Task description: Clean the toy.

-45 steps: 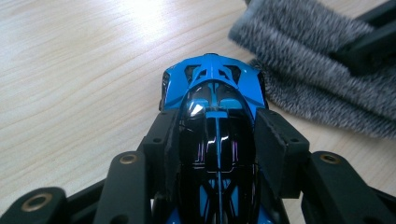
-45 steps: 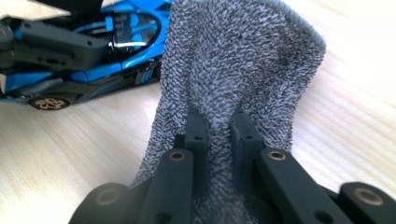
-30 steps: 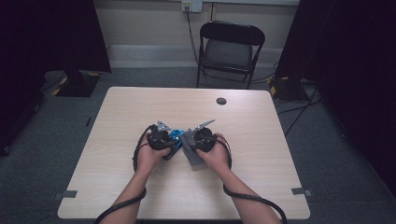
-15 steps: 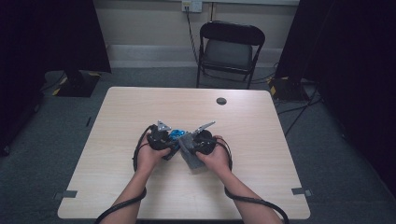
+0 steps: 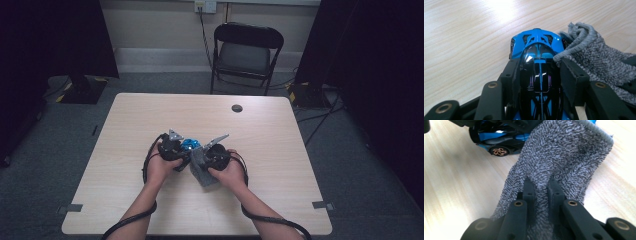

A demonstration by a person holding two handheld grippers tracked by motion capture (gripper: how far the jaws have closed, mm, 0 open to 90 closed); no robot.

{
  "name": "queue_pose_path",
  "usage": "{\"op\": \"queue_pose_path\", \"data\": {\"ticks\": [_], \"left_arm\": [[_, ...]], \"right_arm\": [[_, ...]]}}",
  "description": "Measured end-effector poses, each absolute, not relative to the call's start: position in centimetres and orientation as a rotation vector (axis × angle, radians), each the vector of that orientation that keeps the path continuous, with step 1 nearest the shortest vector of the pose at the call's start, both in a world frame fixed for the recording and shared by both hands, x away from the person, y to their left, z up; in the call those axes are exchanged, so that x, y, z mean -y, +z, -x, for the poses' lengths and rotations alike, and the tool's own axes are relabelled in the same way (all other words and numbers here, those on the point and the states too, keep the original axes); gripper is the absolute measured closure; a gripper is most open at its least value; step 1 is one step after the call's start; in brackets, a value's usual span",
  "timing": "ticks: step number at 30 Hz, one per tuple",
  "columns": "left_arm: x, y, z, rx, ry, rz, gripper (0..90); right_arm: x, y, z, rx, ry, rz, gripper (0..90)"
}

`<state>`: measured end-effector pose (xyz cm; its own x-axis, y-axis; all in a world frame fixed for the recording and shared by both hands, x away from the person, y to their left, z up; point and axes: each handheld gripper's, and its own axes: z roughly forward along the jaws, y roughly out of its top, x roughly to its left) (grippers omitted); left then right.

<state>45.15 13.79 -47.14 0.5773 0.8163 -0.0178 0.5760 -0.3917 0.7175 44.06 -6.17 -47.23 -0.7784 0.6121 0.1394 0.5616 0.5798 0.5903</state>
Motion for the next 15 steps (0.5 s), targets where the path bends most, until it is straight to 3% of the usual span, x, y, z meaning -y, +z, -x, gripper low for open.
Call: {"op": "queue_pose_path", "data": {"ticks": [15], "left_arm": [[-13.8, -47.1, -45.2, -1.106, 0.446, -2.117, 51.6]], "right_arm": [[5.5, -47.3, -42.2, -2.793, 1.007, -0.935, 79.4]]}}
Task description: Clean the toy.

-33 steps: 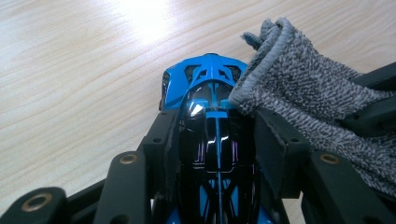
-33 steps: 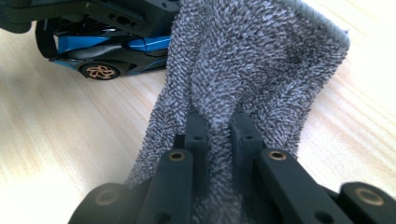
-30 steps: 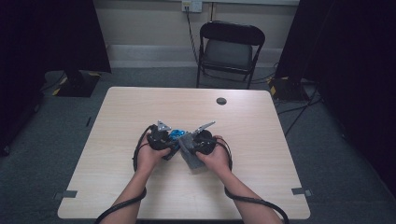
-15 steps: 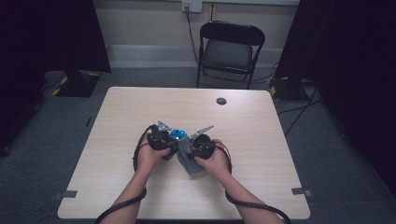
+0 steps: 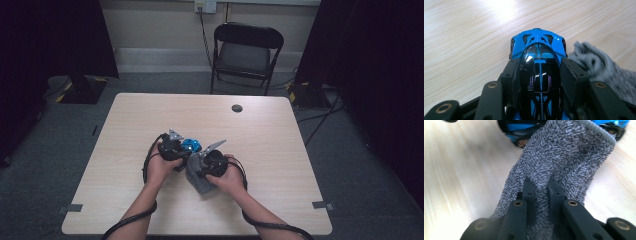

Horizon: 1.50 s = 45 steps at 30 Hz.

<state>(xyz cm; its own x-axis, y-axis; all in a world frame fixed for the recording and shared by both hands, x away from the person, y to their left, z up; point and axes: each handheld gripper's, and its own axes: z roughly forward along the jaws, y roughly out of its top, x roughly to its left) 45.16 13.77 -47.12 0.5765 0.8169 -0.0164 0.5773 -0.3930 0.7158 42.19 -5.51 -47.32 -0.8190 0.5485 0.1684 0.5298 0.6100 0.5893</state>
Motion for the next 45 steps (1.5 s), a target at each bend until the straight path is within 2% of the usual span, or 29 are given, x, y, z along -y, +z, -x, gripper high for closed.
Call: {"op": "queue_pose_path", "data": {"ticks": [31, 45], "left_arm": [[-13.8, -47.1, -45.1, -1.112, 0.442, -2.108, 51.6], [-13.9, -47.2, -45.1, -1.113, 0.441, -2.096, 51.5]], "right_arm": [[3.8, -47.2, -38.9, -2.91, 1.03, -0.765, 79.5], [5.9, -46.5, -38.2, -2.916, 1.078, -0.76, 79.5]]}}
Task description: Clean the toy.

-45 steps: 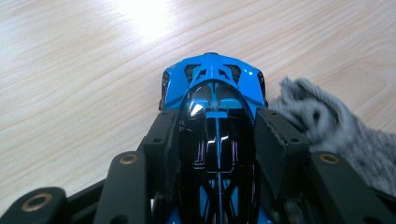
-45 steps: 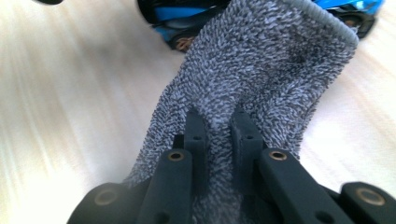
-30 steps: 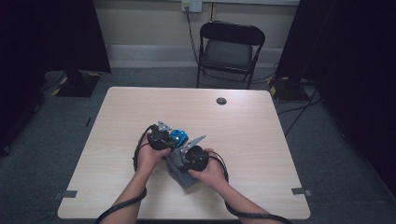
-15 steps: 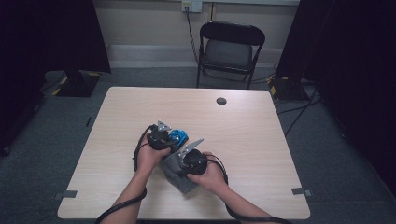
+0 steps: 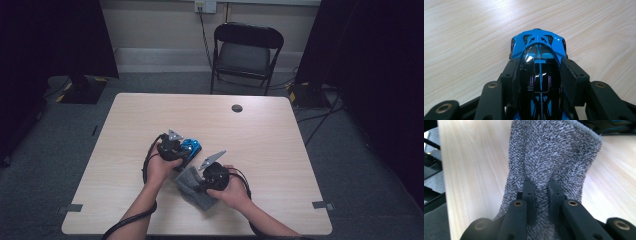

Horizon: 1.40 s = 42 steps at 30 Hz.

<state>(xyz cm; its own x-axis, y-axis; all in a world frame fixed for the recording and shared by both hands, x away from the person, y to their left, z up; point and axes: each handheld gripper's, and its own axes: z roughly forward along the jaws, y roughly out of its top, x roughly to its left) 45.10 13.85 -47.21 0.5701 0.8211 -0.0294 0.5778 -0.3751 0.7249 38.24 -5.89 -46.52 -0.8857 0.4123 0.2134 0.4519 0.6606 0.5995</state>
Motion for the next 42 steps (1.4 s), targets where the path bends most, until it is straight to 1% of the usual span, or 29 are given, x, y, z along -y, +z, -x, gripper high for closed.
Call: {"op": "queue_pose_path", "data": {"ticks": [2, 3, 6, 8, 10, 13, 20, 29, 32, 33, 35, 38, 42], "left_arm": [[-13.9, -47.2, -45.1, -1.109, 0.442, -2.103, 51.4], [-13.9, -47.3, -45.0, -1.11, 0.447, -2.095, 51.1], [-13.9, -47.3, -45.0, -1.11, 0.442, -2.091, 50.3], [-13.9, -47.3, -45.1, -1.103, 0.443, -2.098, 47.2], [-13.9, -47.2, -45.1, -1.119, 0.45, -2.103, 40.9], [-14.1, -47.1, -45.1, -1.126, 0.434, -2.081, 38.0], [-14.1, -45.8, -44.3, -1.112, 0.415, -2.052, 35.6], [-11.8, -45.1, -42.5, -1.017, 0.377, -2.092, 35.5], [-10.9, -45.3, -42.0, -1.001, 0.349, -2.101, 35.5], [-10.6, -45.4, -41.9, -0.994, 0.352, -2.108, 35.6], [-10.0, -45.6, -41.6, -0.993, 0.327, -2.106, 35.6], [-9.2, -45.7, -41.2, -0.981, 0.309, -2.115, 35.8], [-7.9, -45.9, -40.6, -0.961, 0.28, -2.12, 35.9]], "right_arm": [[6.2, -46.5, -38.4, 2.808, -1.038, 0.749, 79.5], [7.2, -46.4, -38.9, 2.792, -1.059, 0.804, 79.4], [8.1, -46.2, -39.4, 2.798, -1.07, 0.853, 79.4], [8.8, -46.1, -39.9, 2.796, -1.081, 0.888, 79.3], [9.3, -46.0, -40.3, 2.812, -1.085, 0.92, 79.2], [10.0, -46.1, -41.0, 2.814, -1.08, 0.984, 79.2], [12.0, -46.8, -42.2, 2.822, -1.07, 1.118, 78.6], [13.6, -46.9, -43.2, 2.85, -1.064, 1.255, 76.7], [13.9, -47.0, -43.3, 2.83, -1.082, 1.277, 72.3], [14.1, -47.0, -43.3, 2.832, -1.082, 1.282, 69.4], [14.4, -46.9, -43.2, 2.825, -1.087, 1.302, 60.1], [15.3, -46.4, -43.1, 2.806, -1.132, 1.328, 50.5], [16.9, -45.3, -43.0, 2.791, -1.199, 1.354, 46.4]]}}
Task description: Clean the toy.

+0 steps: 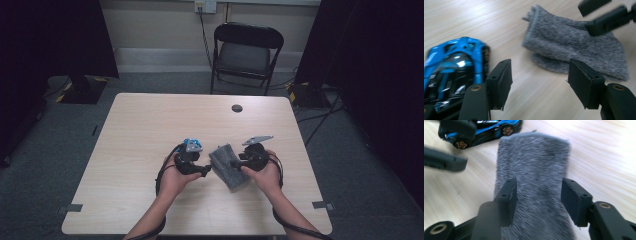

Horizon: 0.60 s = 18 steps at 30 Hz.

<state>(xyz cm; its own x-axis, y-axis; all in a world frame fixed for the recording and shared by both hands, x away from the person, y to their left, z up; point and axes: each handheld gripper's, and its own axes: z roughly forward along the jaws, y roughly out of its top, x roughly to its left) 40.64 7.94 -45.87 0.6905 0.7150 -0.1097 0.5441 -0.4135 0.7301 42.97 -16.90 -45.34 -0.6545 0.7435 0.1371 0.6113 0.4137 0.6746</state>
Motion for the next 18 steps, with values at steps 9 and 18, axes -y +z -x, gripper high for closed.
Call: {"op": "queue_pose_path", "data": {"ticks": [9, 18], "left_arm": [[-5.9, -46.7, -39.7, -0.949, 0.192, -2.12, 37.0], [-5.2, -47.9, -40.2, -0.995, 0.142, -2.103, 35.0]], "right_arm": [[21.5, -46.1, -43.6, -2.358, 0.952, -1.327, 53.4], [21.8, -47.7, -42.9, -2.395, 0.907, -1.305, 56.3]]}}
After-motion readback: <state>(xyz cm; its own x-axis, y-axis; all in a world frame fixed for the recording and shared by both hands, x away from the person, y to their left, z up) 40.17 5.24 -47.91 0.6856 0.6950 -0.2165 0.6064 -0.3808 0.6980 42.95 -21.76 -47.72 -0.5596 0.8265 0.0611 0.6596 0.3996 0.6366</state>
